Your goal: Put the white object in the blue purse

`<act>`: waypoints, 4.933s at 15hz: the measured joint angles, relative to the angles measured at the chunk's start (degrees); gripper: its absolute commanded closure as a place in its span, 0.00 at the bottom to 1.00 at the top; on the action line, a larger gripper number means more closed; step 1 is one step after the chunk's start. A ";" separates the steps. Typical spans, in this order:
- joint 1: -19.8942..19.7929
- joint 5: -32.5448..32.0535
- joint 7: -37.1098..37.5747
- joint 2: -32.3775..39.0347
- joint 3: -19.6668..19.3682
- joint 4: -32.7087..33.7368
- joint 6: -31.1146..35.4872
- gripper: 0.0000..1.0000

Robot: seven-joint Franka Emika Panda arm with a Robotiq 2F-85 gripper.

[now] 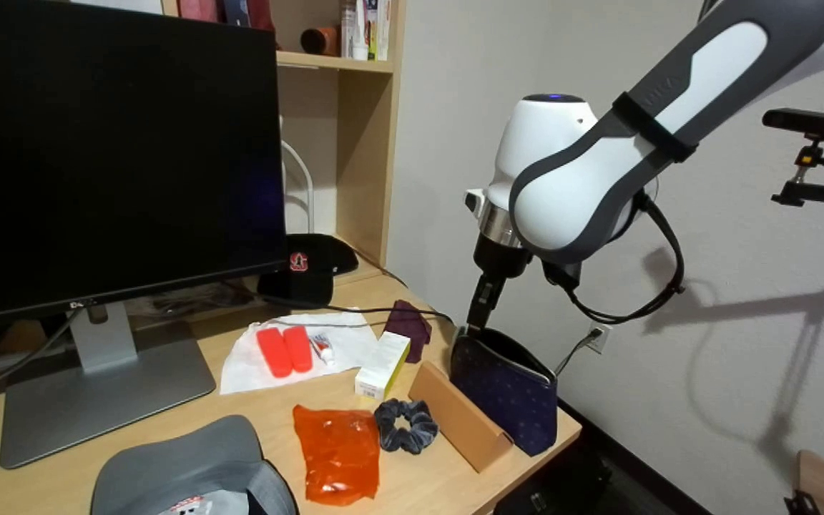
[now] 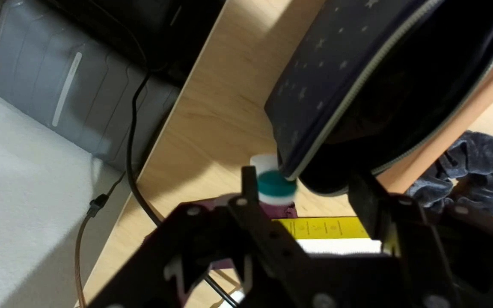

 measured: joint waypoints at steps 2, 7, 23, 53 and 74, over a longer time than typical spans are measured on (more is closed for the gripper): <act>0.00 0.00 0.32 0.00 -0.09 -0.09 0.36 0.02; 0.00 0.00 0.65 0.00 -0.10 -0.10 0.52 0.00; -0.79 1.88 3.40 10.70 0.99 15.84 -4.17 0.00; -7.45 2.82 2.62 34.93 5.00 42.49 -14.73 0.22; -6.93 2.79 3.60 28.24 3.12 30.02 -9.63 0.66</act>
